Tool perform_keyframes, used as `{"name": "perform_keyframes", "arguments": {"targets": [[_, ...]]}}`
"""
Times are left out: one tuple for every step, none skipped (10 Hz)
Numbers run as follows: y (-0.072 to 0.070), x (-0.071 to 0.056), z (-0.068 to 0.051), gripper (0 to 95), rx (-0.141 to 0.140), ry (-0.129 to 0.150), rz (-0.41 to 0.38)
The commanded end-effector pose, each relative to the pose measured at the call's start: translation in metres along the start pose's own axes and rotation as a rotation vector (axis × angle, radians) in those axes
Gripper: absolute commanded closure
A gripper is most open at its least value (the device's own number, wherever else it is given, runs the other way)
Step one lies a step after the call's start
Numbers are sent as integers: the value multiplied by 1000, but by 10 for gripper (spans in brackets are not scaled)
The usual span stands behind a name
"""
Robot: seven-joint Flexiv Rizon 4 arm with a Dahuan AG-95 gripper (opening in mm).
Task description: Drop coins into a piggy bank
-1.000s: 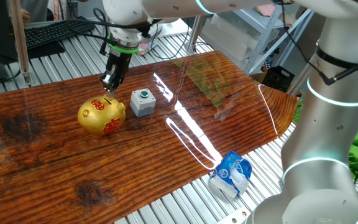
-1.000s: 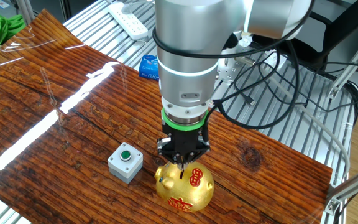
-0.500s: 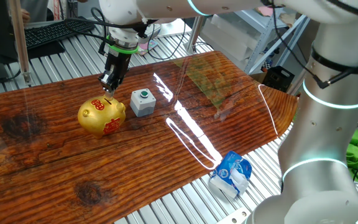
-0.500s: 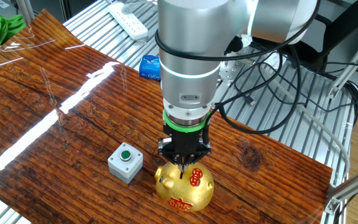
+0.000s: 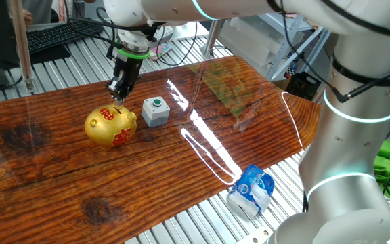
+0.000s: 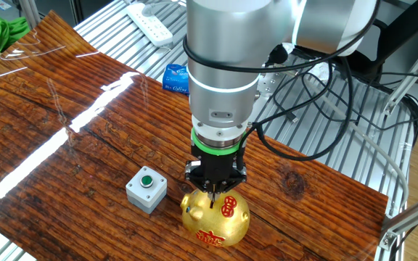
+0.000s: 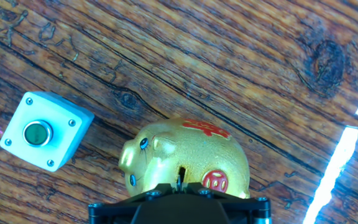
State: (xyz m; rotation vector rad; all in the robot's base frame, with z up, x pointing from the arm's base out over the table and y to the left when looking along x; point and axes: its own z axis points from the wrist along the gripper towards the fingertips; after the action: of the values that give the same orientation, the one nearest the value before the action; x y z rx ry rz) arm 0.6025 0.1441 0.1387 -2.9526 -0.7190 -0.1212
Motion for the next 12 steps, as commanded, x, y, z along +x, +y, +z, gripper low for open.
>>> {"name": "perform_keyframes", "arguments": {"targets": [[-1, 1, 1, 950, -1, -2, 2], [-1, 1, 1, 950, -4, -3, 6], [-1, 1, 2, 950, -6, -4, 11], [-1, 1, 2, 950, -6, -4, 14], [-1, 1, 2, 950, -6, -3, 17], [-1, 1, 2, 950, -6, -3, 19], [-1, 1, 2, 950, -5, -3, 20], [-1, 2, 2, 950, -4, -4, 19], [-1, 2, 2, 950, -1, -4, 20], [-1, 2, 2, 950, 1, -6, 19], [-1, 3, 2, 950, 4, -7, 19], [-1, 3, 2, 950, 8, -7, 19]]}}
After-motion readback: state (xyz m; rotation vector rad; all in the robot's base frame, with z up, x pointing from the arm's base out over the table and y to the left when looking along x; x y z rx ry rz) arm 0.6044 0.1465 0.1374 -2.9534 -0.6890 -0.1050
